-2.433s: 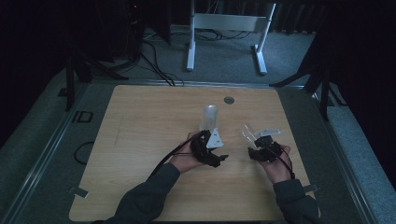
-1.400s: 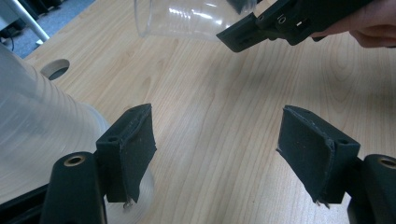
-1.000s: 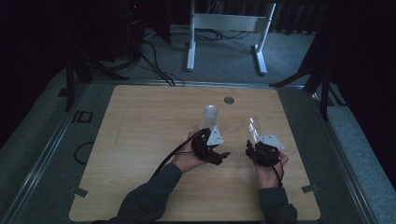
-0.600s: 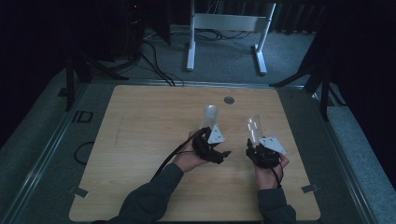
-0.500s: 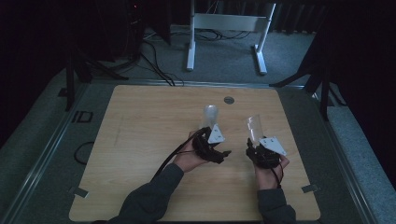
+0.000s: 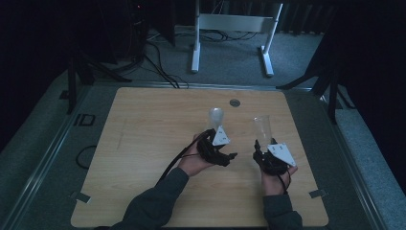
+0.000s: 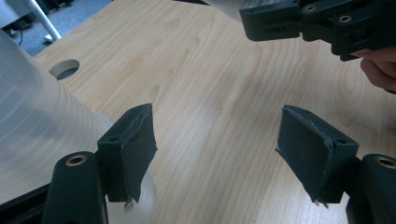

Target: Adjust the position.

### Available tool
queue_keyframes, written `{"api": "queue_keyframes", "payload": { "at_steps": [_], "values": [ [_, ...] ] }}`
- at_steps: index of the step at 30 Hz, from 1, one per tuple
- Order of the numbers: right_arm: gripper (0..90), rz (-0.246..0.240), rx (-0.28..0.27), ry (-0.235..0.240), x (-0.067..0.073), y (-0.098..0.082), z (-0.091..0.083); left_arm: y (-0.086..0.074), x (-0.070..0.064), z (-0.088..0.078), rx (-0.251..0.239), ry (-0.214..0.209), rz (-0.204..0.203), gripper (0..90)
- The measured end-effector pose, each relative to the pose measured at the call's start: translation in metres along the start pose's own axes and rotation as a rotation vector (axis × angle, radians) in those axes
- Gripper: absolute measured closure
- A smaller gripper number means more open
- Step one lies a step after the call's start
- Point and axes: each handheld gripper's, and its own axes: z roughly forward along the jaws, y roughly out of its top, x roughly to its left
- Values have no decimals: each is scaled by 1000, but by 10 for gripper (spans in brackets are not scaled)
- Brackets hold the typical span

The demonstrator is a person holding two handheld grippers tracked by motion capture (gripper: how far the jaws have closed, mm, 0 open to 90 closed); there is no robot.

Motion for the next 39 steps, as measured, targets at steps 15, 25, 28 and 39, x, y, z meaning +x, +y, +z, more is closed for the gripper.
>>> {"api": "queue_keyframes", "payload": {
  "at_steps": [15, 25, 28, 39],
  "values": [
    [421, 2, -63, -4, 1, 1, -6, 3, 0, 2, -23, 2, -26, 276],
    [420, -2, -89, 4, 2, 2, -9, 5, 0, 4, -45, -16, -55, 276],
    [420, -4, -92, 6, 2, 2, -10, 6, 0, 4, -55, -21, -63, 276],
    [420, -4, -99, 17, 2, 4, -12, 10, 2, 6, -81, -34, -85, 276]
  ]
}}
